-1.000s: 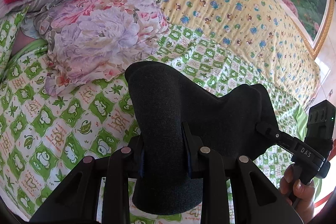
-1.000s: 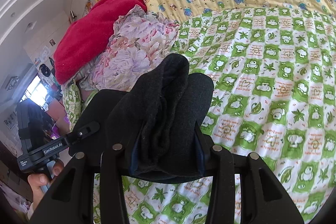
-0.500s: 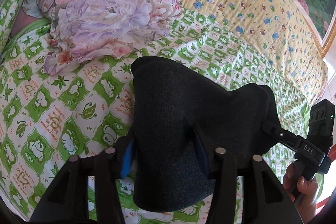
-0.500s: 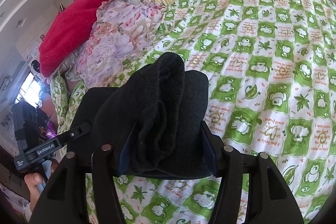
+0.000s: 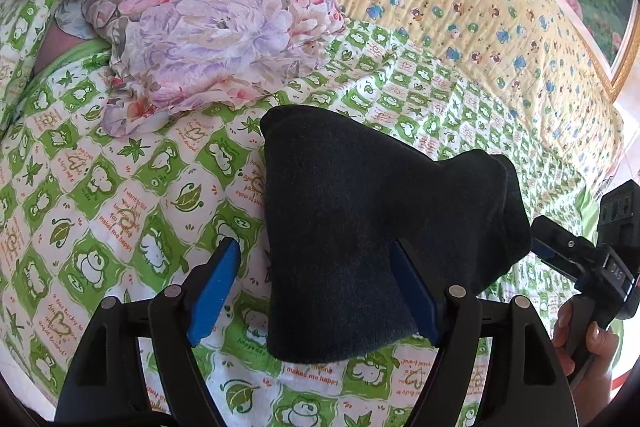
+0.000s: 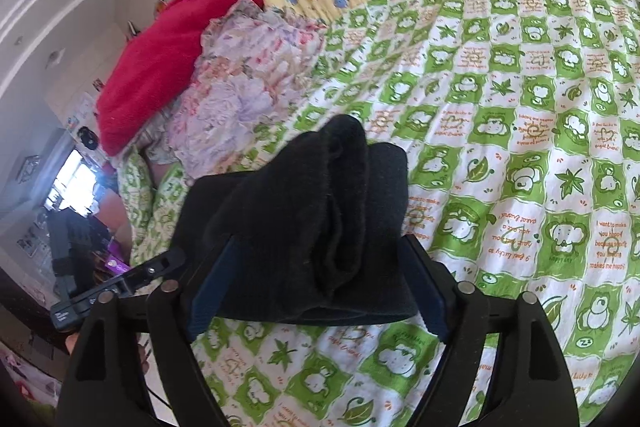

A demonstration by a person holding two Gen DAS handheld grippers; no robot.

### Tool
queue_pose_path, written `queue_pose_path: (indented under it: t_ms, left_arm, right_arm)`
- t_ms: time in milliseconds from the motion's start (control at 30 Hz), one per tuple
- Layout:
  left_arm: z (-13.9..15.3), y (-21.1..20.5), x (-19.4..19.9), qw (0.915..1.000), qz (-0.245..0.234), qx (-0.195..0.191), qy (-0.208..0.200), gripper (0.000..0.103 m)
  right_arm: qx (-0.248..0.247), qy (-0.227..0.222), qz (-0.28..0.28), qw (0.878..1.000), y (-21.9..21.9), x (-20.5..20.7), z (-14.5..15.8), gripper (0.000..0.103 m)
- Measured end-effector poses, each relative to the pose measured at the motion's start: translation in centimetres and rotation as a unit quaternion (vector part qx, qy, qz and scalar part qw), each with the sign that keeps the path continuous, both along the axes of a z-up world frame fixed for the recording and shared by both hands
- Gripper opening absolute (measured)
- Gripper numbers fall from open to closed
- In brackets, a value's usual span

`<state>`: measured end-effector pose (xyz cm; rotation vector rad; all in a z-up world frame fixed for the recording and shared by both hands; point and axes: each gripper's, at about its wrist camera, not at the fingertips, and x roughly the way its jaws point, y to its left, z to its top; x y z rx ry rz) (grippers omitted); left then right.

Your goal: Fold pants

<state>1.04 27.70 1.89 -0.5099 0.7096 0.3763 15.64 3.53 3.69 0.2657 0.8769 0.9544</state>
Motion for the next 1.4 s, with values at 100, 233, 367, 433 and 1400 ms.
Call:
queue_pose_path:
  t_ms: [100,233,367,433,1400]
  left_arm:
    - [0.1,-0.4,-0.6,1.0000,-0.001,0.004,0.002,0.079]
    - [0.2,-0.9,-1.1,0.9999,-0.004,0.009,0.005,0.080]
    - [0.1,-1.3,-1.7,0.9998,-0.008,0.012,0.010,0.080]
    - [0.2,-1.6,-1.9,0.9998,-0.011,0.015,0.010,0.080]
    - [1.2,-7.4,-3.7,0.9867,-0.034,0.153,0.042,0.083]
  right_arm:
    - [-0.008,-0.008,0.004,1.000,0.0,-0.7,0.5,0.085]
    - [-0.015,-0.014,0.019,1.000,0.0,-1.5,0.7,0.085]
    - [-0.025,-0.027,0.029,0.999,0.0,-2.3,0.6,0.085]
    - [-0.026,-0.031,0.035,0.999,-0.1,-2.8,0.7,0.085]
    - [-0.096,-0.116,0.046,0.988,-1.4,-6.4,0.8,0.096]
